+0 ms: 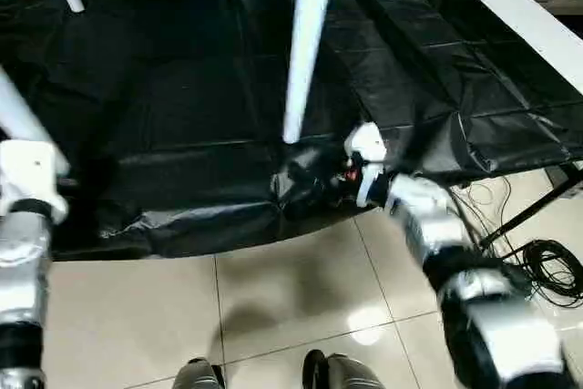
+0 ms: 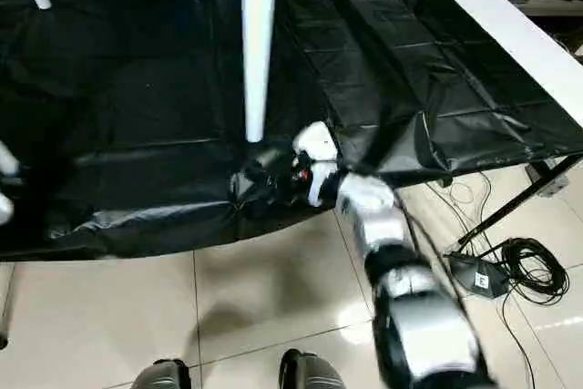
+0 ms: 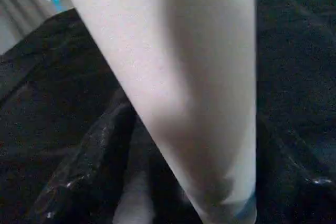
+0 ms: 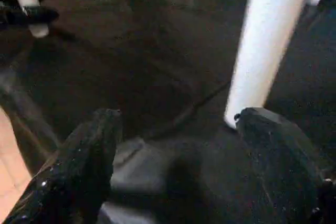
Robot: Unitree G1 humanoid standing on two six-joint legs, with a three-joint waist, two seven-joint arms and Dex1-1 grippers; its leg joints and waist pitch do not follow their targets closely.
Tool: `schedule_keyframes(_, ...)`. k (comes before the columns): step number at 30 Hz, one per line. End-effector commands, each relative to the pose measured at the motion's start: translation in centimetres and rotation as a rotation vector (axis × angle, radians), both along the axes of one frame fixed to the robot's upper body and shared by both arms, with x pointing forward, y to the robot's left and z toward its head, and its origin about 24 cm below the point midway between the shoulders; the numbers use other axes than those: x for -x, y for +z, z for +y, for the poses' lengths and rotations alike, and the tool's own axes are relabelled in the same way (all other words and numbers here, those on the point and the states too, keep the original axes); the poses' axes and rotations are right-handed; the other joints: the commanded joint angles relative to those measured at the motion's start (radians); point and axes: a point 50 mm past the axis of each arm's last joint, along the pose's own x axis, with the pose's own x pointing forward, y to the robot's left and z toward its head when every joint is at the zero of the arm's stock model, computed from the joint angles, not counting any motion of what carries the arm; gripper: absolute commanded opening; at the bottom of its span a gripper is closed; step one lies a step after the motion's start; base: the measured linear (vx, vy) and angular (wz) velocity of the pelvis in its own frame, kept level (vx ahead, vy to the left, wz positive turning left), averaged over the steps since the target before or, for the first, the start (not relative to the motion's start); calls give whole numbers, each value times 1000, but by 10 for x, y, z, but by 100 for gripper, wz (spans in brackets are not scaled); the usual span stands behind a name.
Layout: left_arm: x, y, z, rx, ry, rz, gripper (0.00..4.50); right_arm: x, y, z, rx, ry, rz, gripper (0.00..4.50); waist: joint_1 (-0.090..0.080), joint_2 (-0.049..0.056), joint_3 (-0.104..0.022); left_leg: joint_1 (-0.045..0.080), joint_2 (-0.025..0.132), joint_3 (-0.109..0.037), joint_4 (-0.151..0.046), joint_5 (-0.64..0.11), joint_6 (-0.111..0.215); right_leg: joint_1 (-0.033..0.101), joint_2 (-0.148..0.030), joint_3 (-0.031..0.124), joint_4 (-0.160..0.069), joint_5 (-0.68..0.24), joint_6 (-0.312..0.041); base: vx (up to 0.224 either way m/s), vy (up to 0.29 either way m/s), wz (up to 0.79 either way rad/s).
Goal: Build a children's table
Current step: Flip table
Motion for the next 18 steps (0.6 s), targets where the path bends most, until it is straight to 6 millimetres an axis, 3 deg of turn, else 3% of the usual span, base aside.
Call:
schedule_keyframes(1,5,1,12,-6,63,-4,348,2,2,-2,-18,-14,-9,387,6,25,-95,22,12,8,-68,-110,115,67,-50,45,-43,-89,-276,0,0,0)
schedule_keyframes(3,5,0,14,4,79,-6,348,8,-1,-2,-36,-40,-9,387,5,32,-96,22,13,8,-68,-113,109,67,-51,46,-44,-86,-282,0,0,0)
schedule_keyframes(13,14,13,10,158,-2,-184,348,20,3,-5,-142,-171,-2,387,11,31,-100,23,13,9,-70,-130,71,70,-50,47,-44,-77,-278,0,0,0)
schedule_keyframes(15,19,12,-12,223,-170,-233,348,31,-1,-4,-157,-190,16,387,17,36,-99,24,15,9,-71,-135,61,70,-53,48,-44,-82,-281,0,0,0)
schedule_keyframes(16,20,12,-14,225,-184,-235,348,32,-2,-3,-158,-193,18,387,18,33,-98,22,16,10,-74,-157,56,69,-50,47,-47,-96,-275,0,0,0)
schedule_keyframes(18,28,10,-22,197,-225,-252,348,39,-4,-3,-163,-199,24,387,20,38,-98,23,15,10,-76,-184,51,68,-47,47,-50,-115,-262,0,0,0)
